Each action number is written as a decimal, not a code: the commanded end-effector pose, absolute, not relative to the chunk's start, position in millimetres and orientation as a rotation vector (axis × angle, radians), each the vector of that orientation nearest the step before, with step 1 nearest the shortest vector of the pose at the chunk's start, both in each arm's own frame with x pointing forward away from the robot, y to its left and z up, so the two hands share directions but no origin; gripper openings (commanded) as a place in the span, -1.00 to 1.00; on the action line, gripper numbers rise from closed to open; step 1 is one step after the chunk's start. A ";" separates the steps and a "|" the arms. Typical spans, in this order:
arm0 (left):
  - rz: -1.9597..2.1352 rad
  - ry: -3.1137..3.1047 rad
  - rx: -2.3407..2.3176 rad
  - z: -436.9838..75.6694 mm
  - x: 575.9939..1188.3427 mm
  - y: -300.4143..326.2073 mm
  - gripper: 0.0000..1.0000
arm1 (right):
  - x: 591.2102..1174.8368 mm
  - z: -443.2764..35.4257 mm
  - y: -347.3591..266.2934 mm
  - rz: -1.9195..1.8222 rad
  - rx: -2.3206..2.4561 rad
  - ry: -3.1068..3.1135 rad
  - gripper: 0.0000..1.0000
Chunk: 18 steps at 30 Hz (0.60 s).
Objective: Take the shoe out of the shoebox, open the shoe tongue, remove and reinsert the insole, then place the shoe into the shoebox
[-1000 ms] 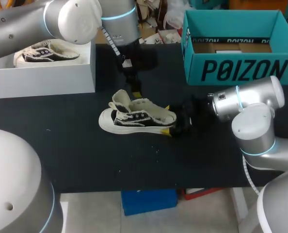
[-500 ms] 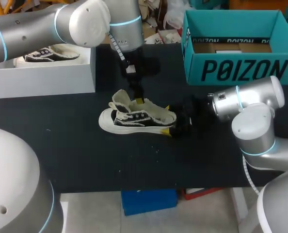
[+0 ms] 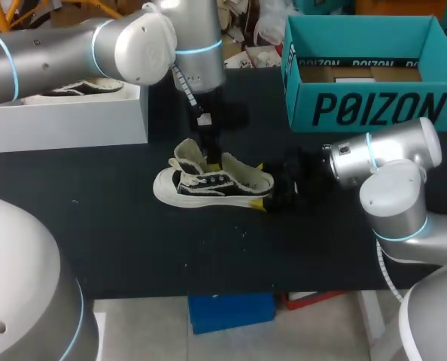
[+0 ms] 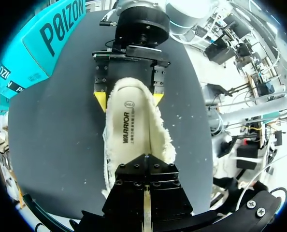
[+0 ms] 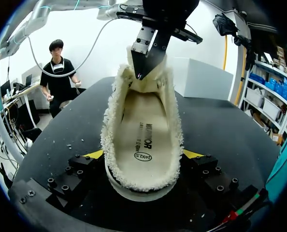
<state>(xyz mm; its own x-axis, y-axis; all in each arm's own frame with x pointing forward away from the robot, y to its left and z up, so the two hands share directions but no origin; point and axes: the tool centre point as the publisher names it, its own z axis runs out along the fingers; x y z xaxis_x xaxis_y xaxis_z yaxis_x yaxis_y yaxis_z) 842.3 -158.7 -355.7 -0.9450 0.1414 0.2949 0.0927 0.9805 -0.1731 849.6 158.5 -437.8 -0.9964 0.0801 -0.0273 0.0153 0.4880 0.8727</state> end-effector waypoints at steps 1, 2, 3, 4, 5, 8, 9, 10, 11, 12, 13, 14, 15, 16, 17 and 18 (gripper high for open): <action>0.224 -2.802 -0.167 -369.4 845.0 -162.2 -1.00 | 850.4 -441.1 158.8 1.554 0.088 2.655 -1.00; 0.221 -2.799 -0.166 -371.5 844.7 -162.6 -1.00 | 850.4 -441.1 158.8 1.554 0.088 2.655 -1.00; 0.219 -2.798 -0.167 -373.4 844.4 -163.1 -1.00 | 850.4 -441.1 158.8 1.554 0.088 2.655 -1.00; 0.218 -2.796 -0.166 -375.2 844.1 -163.5 -1.00 | 850.4 -441.1 158.8 1.554 0.088 2.655 -1.00; 0.214 -2.789 -0.167 -377.3 843.8 -164.0 -1.00 | 850.4 -441.1 158.8 1.554 0.088 2.655 -1.00; 0.211 -2.782 -0.163 -381.8 843.1 -165.1 -1.00 | 850.4 -441.1 158.8 1.554 0.088 2.655 -1.00; 0.209 -2.779 -0.164 -383.0 842.7 -165.7 -1.00 | 850.4 -441.1 158.8 1.554 0.088 2.655 -1.00; 0.208 -2.778 -0.165 -384.0 842.2 -166.5 -1.00 | 850.4 -441.1 158.8 1.554 0.088 2.655 -1.00; 0.206 -2.775 -0.167 -384.8 841.6 -167.2 -1.00 | 850.4 -441.1 158.8 1.554 0.088 2.655 -1.00; 0.204 -2.774 -0.168 -385.6 840.9 -167.9 -1.00 | 850.4 -441.1 158.8 1.554 0.088 2.655 -1.00; 0.200 -2.772 -0.170 -386.4 840.0 -168.6 -1.00 | 850.4 -441.1 158.8 1.554 0.088 2.655 -1.00; 0.197 -2.772 -0.170 -387.3 839.2 -169.1 -1.00 | 850.4 -441.1 158.8 1.554 0.088 2.655 -1.00; 0.195 -2.772 -0.171 -388.5 838.4 -169.5 -1.00 | 850.4 -441.1 158.8 1.554 0.088 2.655 -1.00; 0.195 -2.770 -0.172 -389.8 837.7 -169.7 -1.00 | 850.4 -441.1 158.8 1.554 0.088 2.655 -1.00; 0.192 -2.764 -0.168 -392.4 837.2 -169.4 -1.00 | 850.4 -441.1 158.8 1.554 0.088 2.655 -1.00; 0.179 -2.763 -0.163 -394.7 836.7 -169.1 -1.00 | 850.4 -441.1 158.8 1.554 0.088 2.655 -1.00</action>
<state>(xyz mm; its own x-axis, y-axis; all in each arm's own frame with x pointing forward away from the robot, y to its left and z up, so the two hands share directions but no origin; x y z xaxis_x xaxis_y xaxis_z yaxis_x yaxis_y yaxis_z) 835.0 -166.3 -387.5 -0.9286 0.1383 0.3444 0.0902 0.9842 -0.1522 849.6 158.5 -437.8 -0.9964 0.0801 -0.0273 0.0153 0.4880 0.8727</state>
